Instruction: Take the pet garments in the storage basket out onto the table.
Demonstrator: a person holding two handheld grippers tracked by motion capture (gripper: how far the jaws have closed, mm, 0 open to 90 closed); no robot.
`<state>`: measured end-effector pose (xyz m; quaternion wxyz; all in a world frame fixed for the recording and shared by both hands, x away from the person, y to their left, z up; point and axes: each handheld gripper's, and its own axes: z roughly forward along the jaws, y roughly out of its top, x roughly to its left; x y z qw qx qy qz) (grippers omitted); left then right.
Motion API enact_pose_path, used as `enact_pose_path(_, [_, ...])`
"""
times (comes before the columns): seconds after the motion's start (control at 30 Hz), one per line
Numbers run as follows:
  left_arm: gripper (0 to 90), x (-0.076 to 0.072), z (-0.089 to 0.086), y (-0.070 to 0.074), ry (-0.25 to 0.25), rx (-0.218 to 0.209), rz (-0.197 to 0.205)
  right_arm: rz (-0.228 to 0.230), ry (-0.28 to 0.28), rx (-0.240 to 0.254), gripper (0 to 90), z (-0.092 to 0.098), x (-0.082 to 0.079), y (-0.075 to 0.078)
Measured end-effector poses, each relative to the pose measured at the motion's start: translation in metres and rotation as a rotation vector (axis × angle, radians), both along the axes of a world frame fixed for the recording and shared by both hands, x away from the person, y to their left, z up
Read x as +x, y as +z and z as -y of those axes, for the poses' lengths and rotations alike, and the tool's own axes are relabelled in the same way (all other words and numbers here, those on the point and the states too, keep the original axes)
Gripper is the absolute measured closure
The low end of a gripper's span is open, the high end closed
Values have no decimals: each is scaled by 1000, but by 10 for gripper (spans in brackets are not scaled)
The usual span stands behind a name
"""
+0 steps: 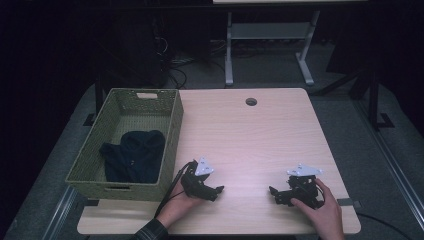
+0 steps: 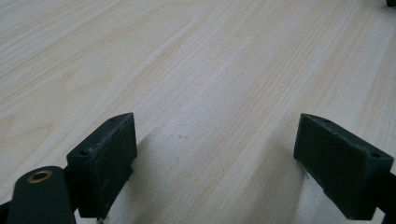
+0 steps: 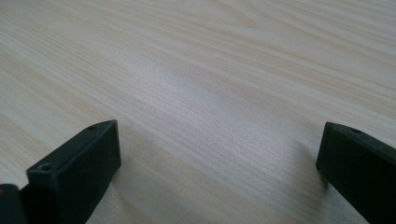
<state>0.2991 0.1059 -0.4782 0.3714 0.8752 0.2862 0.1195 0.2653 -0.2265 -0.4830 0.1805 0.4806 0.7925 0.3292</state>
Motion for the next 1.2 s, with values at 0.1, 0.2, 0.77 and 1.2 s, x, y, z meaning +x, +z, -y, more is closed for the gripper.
enact_pose_path(0.1, [125,0,0,0,0,0,0,0,0,0,0,0,0,0])
enact_pose_path(0.2, [126,0,0,0,-1,1,0,0,0,0,0,0,0,0])
enact_pose_path(0.77, [130,4,-2,11,15,22,-29,2,2,-3,0,0,0,0])
enact_pose_path(1.2, [130,4,-6,23,33,1,-34,-2,0,-1,0,0,0,0])
